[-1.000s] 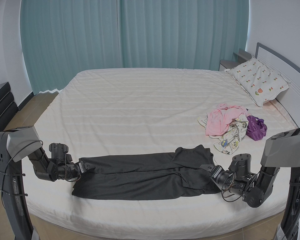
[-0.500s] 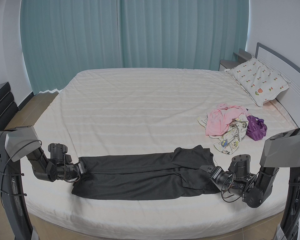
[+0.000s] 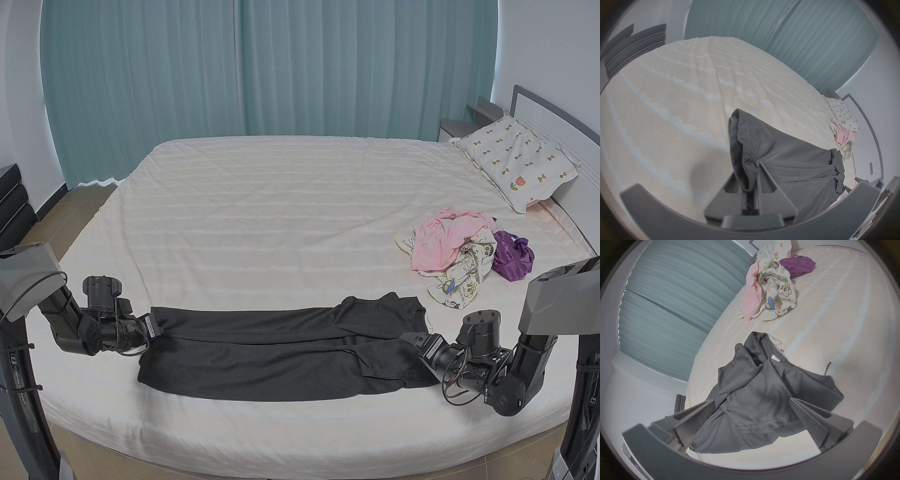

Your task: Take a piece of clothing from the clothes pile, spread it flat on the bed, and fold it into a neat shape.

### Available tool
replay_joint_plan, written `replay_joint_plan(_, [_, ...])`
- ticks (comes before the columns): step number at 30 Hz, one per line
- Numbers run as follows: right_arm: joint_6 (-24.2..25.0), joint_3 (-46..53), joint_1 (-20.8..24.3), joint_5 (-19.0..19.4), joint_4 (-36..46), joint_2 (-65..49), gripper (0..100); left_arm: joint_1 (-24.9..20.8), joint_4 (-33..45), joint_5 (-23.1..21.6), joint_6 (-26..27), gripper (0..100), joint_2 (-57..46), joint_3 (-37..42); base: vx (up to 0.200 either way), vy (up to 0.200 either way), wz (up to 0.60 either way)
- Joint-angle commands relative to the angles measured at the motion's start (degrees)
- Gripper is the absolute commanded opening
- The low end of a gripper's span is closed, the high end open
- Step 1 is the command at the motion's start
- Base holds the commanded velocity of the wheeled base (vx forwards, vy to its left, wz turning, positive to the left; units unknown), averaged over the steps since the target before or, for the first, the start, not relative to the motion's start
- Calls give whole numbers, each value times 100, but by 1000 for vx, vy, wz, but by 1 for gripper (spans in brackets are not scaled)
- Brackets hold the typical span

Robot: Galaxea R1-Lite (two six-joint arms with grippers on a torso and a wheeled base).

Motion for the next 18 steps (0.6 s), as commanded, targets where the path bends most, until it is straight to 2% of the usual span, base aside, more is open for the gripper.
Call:
replay_joint_plan(1, [-1, -3, 2, -2, -2, 22, 100, 96, 54, 3, 4, 0, -182, -7, 0, 0, 0])
replay_joint_plan(7, [-1, -3, 2, -2, -2, 30, 100, 360, 159, -24, 39, 0, -191, -60, 0, 0, 0])
replay_joint_plan(18, [8, -3, 2, 51, -2, 39, 100, 368, 159, -68, 39, 0, -112, -16, 0, 0, 0])
